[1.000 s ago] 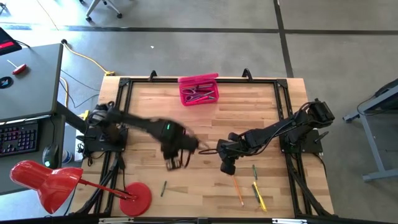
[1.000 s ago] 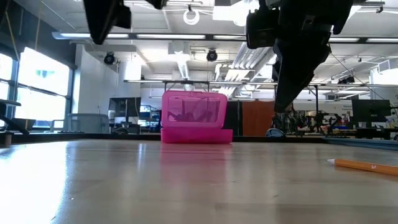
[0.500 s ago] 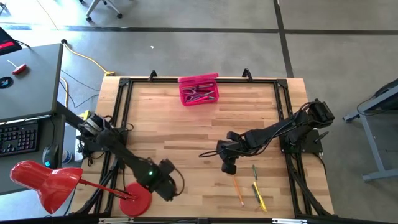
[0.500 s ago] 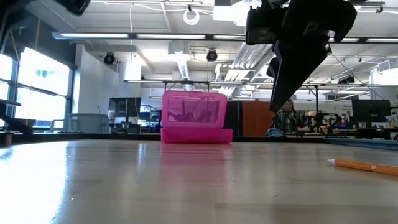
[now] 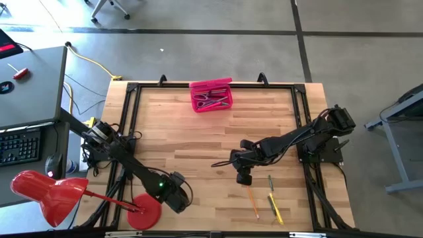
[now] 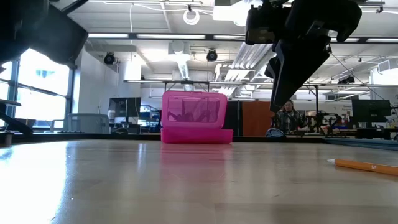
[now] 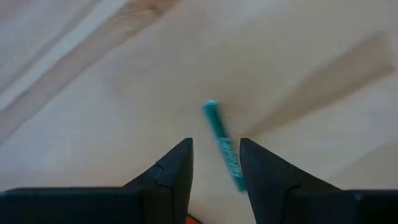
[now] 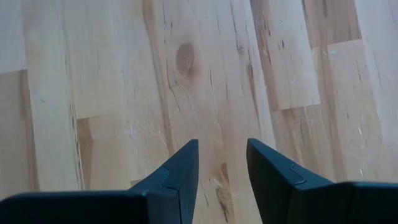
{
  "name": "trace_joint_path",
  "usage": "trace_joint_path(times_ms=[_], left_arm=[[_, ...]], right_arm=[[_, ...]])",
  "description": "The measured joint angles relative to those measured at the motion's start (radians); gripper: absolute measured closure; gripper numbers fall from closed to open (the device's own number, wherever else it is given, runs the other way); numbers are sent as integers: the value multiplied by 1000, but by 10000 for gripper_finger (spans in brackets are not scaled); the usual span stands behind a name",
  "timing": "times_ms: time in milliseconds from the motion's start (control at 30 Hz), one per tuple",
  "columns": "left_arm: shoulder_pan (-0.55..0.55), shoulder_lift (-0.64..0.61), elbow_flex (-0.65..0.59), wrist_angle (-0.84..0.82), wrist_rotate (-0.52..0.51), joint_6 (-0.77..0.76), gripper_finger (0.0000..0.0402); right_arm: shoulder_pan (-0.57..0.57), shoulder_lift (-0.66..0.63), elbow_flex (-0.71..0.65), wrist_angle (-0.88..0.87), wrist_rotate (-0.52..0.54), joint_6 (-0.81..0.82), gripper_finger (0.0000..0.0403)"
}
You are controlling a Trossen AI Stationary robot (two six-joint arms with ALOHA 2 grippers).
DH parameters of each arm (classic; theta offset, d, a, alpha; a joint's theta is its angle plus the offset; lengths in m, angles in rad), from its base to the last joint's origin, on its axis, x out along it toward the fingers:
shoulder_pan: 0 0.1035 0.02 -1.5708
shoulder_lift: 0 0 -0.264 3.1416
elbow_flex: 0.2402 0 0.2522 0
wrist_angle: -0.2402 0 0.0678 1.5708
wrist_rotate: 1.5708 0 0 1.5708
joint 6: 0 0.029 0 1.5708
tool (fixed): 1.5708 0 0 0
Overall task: Pick & place school supplies into a supply box
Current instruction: Put the bottom left green crayon into the pink supply box
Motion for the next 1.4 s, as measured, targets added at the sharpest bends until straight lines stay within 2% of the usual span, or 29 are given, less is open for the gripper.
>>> trace_joint_path(times_ms=[100, 367, 967, 1100, 1400], left_arm=[[0, 0, -21, 7, -1, -19, 246], [0, 0, -81, 151, -1, -24, 250], [1, -2, -122, 160, 1, -42, 252], [9, -2, -123, 155, 10, -42, 277], [46, -2, -123, 150, 48, -19, 374]], right_arm=[[0, 0, 0, 0, -4, 2, 289], [0, 0, 0, 0, -17, 3, 289], [0, 0, 0, 0, -19, -3, 289], [0, 0, 0, 0, -19, -4, 289], [0, 0, 0, 0, -22, -4, 289]])
